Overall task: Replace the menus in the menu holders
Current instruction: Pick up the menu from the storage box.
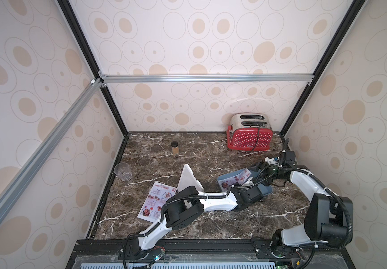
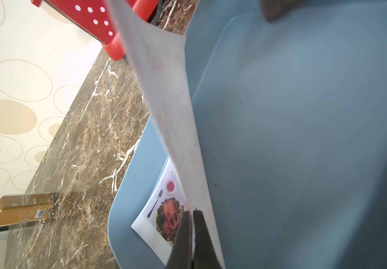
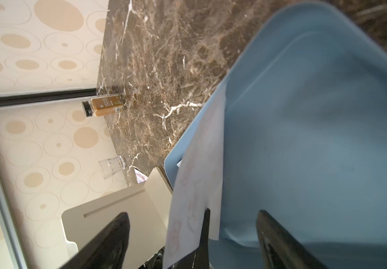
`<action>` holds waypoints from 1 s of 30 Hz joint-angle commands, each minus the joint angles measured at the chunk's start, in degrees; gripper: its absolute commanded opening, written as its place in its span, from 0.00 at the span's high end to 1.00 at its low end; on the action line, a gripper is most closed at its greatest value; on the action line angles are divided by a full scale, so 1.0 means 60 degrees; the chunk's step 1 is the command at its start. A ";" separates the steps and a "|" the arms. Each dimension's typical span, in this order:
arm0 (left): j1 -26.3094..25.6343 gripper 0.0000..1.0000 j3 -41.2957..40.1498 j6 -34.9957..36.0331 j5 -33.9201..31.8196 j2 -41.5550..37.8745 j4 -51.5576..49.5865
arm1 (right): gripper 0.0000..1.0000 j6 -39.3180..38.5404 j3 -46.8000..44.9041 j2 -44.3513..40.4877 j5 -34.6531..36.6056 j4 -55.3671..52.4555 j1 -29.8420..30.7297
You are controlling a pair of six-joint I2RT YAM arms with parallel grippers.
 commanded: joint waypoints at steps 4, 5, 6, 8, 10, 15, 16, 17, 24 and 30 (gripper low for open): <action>0.0041 0.99 -0.0088 0.0180 -0.0125 -0.0390 0.0098 | 0.10 0.0890 -0.0102 0.0624 -0.0128 0.0491 0.0200; 0.0043 0.99 -0.0081 0.0174 -0.0104 -0.0388 0.0100 | 0.09 0.0732 0.0041 0.0782 -0.0209 0.0397 0.0299; 0.0044 0.99 -0.0086 0.0184 -0.0071 -0.0406 0.0129 | 0.09 0.0594 0.0237 0.0932 -0.0297 0.0300 0.0419; 0.0037 0.98 -0.0085 0.0227 -0.0049 -0.0384 0.0153 | 0.09 0.0454 0.0490 0.1175 -0.0437 0.0201 0.0628; 0.0048 0.98 -0.0081 0.0277 -0.0037 -0.0391 0.0153 | 0.09 0.0351 0.0703 0.1410 -0.0413 0.0047 0.0762; 0.0035 0.98 -0.0052 0.0319 -0.0022 -0.0398 0.0139 | 0.26 0.0224 0.1032 0.2024 -0.0431 -0.0216 0.0902; 0.0048 0.98 -0.0038 0.0333 -0.0029 -0.0405 0.0131 | 0.31 0.0181 0.1089 0.2118 -0.0453 -0.0255 0.0912; 0.0036 0.97 -0.0037 0.0349 -0.0047 -0.0399 0.0124 | 0.39 0.0101 0.1169 0.2207 -0.0477 -0.0363 0.0919; 0.0043 0.91 0.0065 0.0399 -0.0154 -0.0405 0.0087 | 0.82 -0.0255 0.1398 0.2344 -0.0284 -0.0819 0.0915; 0.0018 0.62 -0.0188 0.0669 -0.0354 -0.0853 0.0479 | 1.00 -0.0481 0.1595 0.2276 -0.0273 -0.1097 0.0903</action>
